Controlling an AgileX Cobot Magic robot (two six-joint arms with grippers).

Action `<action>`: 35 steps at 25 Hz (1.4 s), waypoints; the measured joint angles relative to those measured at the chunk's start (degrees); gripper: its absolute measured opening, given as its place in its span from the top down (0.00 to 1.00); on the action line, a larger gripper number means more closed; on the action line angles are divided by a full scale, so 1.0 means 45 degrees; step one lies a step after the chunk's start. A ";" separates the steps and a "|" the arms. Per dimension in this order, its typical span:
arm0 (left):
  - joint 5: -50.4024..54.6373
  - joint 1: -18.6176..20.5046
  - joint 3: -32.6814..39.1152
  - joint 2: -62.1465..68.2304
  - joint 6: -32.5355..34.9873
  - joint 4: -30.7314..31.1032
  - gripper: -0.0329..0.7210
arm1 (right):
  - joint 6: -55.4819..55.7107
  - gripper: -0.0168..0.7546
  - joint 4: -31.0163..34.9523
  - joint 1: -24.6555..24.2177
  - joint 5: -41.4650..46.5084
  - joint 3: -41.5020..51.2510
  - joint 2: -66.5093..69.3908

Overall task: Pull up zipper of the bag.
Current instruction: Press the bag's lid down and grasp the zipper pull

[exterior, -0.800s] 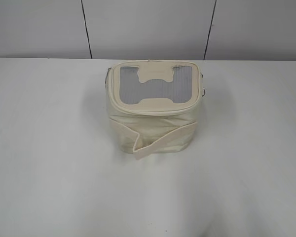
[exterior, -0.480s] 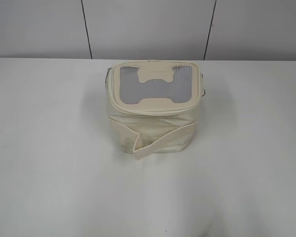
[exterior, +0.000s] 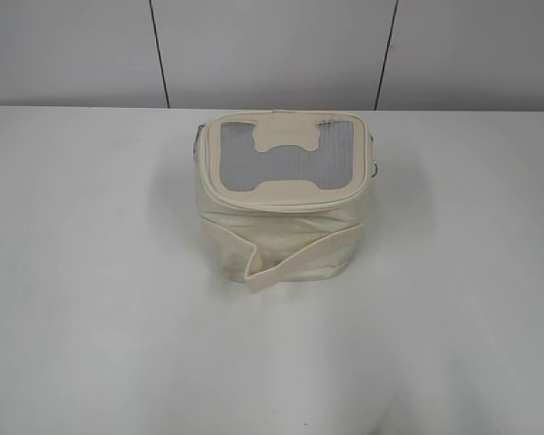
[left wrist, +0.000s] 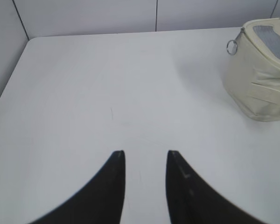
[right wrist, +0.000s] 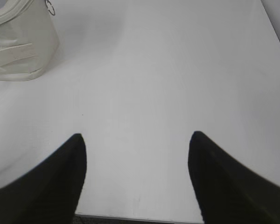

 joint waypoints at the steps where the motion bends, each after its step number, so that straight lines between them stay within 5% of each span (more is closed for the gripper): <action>1: 0.0000 0.0000 0.0000 0.0000 0.0000 0.0000 0.65 | 0.0000 0.28 0.0000 0.0000 0.0000 0.0000 0.0000; 12: 0.0000 0.0000 0.0000 0.0000 0.0000 0.0000 0.65 | -0.0108 0.29 0.0789 0.0000 -0.0030 -0.0013 0.0205; 16: 0.0000 -0.0012 0.0000 0.0000 0.0000 0.0000 0.65 | -0.1598 0.33 0.2777 0.0000 -0.0746 -0.0150 0.2711; 22: 0.0000 -0.0355 0.0000 0.0000 0.0000 0.0000 0.65 | -0.6414 0.34 0.7277 0.0000 -0.4989 -0.1295 0.9411; 28: 0.0000 -0.0386 0.0000 0.0000 0.0000 0.0000 0.65 | -1.2366 0.34 1.2035 0.0000 -0.4789 -0.5781 1.7281; 35: 0.0000 -0.0386 0.0000 0.0000 0.0000 0.0000 0.65 | -1.3452 0.34 1.2964 0.0942 -0.1454 -1.3815 2.4555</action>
